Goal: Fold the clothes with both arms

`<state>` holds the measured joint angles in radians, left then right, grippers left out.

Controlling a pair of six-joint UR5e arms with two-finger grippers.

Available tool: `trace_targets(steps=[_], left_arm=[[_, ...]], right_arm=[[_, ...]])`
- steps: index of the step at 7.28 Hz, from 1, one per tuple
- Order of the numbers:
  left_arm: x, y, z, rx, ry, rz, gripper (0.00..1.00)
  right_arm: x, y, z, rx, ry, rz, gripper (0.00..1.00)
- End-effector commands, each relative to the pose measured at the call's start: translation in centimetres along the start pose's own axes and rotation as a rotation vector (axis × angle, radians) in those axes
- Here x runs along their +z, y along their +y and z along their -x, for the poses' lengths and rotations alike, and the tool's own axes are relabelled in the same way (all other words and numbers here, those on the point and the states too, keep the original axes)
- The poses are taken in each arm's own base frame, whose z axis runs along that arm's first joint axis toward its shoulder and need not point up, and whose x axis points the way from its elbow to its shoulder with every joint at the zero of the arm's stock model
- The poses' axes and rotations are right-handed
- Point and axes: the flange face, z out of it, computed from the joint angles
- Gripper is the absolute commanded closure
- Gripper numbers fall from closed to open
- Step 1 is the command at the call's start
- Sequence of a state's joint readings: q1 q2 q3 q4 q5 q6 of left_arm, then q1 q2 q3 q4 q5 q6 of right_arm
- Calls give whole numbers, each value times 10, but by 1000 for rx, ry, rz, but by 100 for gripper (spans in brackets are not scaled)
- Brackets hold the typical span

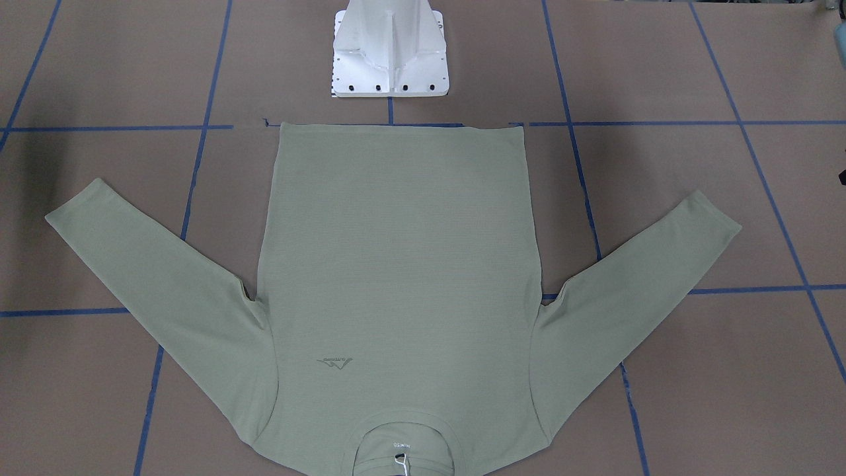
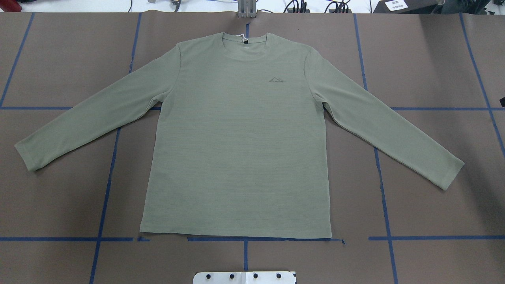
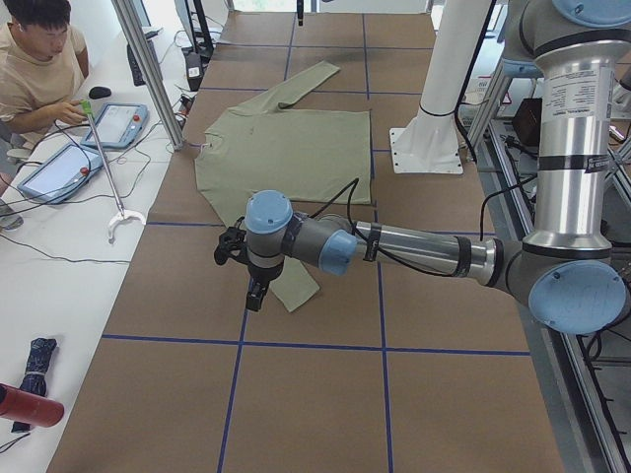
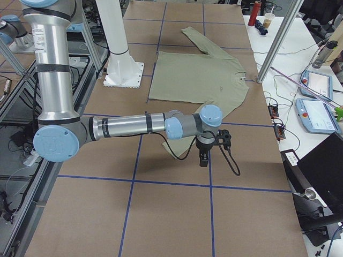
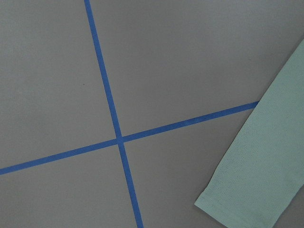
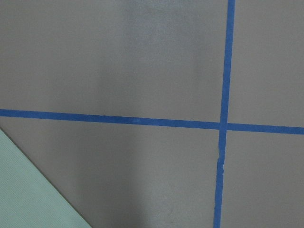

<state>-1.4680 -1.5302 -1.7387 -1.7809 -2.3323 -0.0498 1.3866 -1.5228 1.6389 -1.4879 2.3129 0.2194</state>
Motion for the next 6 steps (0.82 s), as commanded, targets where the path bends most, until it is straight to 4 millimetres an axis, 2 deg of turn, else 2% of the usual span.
trace_targets(steps=[1,3,4,5,6], left_arm=[[0,3,0,-2,4,5,0],[0,4,-3,-11,42,5,0],[5,3,1,-18,39,15,0],[6,10,3,-17,48,14,0],[5,11,-2,-20,120,20,0]], right_arm=[[-2,0,2,-3,-3,-4,0],[-1,-2,2,-3,-1,-3,0],[2,-2,7,-13,-2,2,0],[4,-4,14,-27,-4,4,0],[2,-5,16,-29,-6,2,0]])
